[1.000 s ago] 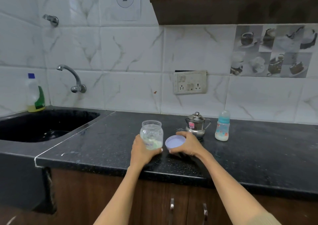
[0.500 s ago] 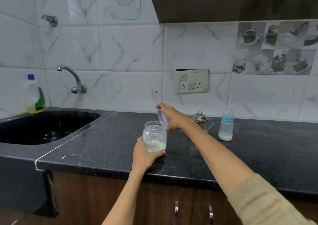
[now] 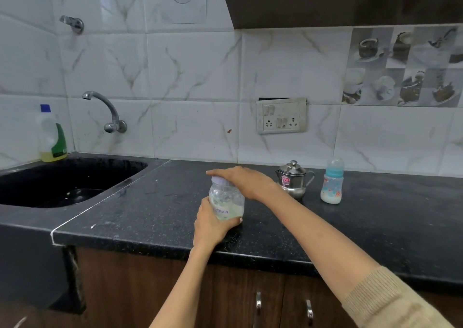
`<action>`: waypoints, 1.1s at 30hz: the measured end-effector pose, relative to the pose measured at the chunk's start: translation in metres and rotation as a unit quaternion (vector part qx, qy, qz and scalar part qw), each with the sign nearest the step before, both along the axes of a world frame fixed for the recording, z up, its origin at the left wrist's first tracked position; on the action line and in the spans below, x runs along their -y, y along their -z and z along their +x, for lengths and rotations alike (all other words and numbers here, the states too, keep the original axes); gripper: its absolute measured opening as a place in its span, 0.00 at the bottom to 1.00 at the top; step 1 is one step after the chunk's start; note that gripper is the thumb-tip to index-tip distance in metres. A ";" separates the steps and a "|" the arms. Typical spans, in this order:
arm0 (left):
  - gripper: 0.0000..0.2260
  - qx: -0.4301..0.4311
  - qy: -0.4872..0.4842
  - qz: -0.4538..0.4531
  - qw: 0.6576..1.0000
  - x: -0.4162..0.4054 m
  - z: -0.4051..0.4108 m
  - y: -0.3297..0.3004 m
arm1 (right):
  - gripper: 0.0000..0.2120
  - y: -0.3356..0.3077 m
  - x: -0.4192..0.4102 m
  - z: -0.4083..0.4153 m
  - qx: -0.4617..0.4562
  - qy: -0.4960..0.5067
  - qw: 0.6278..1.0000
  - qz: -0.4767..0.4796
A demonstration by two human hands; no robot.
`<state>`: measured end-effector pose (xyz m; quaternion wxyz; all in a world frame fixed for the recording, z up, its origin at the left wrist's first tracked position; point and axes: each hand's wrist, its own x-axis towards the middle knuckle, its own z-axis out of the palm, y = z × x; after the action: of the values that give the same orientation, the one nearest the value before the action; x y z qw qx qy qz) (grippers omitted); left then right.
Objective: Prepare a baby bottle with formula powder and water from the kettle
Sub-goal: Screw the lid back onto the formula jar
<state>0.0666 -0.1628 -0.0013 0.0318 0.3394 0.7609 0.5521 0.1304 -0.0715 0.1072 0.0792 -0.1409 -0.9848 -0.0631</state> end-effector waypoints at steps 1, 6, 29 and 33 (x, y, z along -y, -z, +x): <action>0.37 -0.001 -0.001 -0.001 1.000 0.000 0.000 0.000 | 0.37 0.000 -0.001 0.000 0.003 0.000 1.000 -0.002; 0.36 -0.001 0.004 0.000 1.000 0.001 0.001 -0.002 | 0.45 -0.010 0.002 0.004 0.082 0.005 0.996 -0.025; 0.37 -0.013 0.029 -0.026 0.999 -0.004 -0.010 0.004 | 0.36 -0.070 -0.002 -0.040 0.224 0.082 0.960 -0.144; 0.38 -0.014 0.037 -0.024 0.999 -0.005 -0.011 0.004 | 0.36 -0.070 -0.005 -0.040 0.226 0.070 0.961 -0.144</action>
<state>0.0558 -0.1582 -0.0057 0.0499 0.3742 0.7614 0.5271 0.0905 -0.0663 0.1774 -0.1708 -0.2018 -0.9634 0.0435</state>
